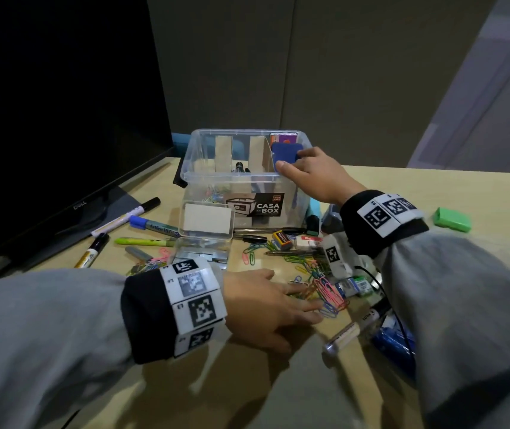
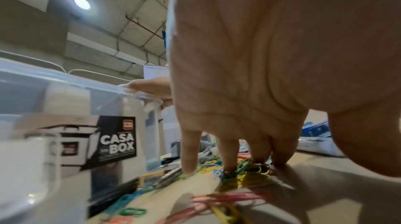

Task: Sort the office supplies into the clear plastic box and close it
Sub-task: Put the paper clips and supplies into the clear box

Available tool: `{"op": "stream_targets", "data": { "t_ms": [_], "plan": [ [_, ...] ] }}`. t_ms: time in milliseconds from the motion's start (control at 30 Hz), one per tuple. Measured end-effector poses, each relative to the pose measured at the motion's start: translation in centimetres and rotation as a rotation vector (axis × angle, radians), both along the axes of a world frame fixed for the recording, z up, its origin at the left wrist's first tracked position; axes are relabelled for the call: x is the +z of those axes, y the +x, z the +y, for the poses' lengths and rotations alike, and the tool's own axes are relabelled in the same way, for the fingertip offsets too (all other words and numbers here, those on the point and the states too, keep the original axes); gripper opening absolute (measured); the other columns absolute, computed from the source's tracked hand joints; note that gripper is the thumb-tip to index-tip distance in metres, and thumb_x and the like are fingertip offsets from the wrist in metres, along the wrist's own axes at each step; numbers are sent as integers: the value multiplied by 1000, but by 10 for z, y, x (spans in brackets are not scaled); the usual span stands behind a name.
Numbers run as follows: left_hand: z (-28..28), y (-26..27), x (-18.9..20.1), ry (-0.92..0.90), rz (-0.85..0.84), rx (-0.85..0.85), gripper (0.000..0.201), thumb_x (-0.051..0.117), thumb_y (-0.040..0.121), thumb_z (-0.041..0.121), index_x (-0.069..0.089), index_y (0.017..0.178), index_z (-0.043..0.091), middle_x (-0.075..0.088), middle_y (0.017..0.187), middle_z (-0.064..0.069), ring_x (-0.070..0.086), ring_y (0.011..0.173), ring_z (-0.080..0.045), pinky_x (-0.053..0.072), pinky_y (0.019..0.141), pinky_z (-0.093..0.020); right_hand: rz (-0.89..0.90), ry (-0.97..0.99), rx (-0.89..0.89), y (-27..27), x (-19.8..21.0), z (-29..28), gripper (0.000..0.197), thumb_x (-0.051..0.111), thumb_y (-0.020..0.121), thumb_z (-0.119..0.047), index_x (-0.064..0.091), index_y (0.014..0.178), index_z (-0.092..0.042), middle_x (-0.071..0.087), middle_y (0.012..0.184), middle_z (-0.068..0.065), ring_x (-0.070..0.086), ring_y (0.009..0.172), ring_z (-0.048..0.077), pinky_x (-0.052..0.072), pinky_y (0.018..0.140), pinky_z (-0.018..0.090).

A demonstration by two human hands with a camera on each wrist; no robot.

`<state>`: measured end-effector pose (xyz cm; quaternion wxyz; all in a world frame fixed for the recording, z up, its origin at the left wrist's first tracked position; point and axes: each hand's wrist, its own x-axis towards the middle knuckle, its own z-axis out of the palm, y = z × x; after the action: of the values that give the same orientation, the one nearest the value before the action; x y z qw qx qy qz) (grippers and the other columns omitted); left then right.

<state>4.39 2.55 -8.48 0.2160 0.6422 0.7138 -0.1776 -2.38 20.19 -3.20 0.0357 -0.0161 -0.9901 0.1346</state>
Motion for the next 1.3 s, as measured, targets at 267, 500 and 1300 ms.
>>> {"op": "stream_targets", "data": {
  "t_ms": [267, 500, 1300],
  "plan": [
    [-18, -19, 13, -143, 45, 100, 68, 34, 101, 52, -3, 155, 34, -12, 162, 16, -3, 151, -17, 11, 119, -52, 32, -1, 16, -3, -4, 3, 61, 25, 102, -52, 71, 111, -14, 61, 126, 4, 29, 137, 13, 32, 96, 32],
    [-3, -41, 20, 267, 132, 309, 53, 58, 91, 51, 49, 130, 16, 48, 125, -2, 56, 103, -19, 52, 85, -39, 46, 1, 11, -5, -6, 4, 61, 25, 101, -53, 71, 112, -14, 61, 126, 3, 29, 137, 12, 34, 96, 33],
    [22, -47, -1, 400, -119, 520, 17, 70, 87, 24, 57, 92, 13, 60, 91, 0, 55, 85, -18, 41, 67, -27, 54, -1, 9, -8, -9, 4, 62, 26, 102, -53, 72, 106, -12, 64, 120, 3, 32, 135, 12, 35, 95, 33]
  ]
}}
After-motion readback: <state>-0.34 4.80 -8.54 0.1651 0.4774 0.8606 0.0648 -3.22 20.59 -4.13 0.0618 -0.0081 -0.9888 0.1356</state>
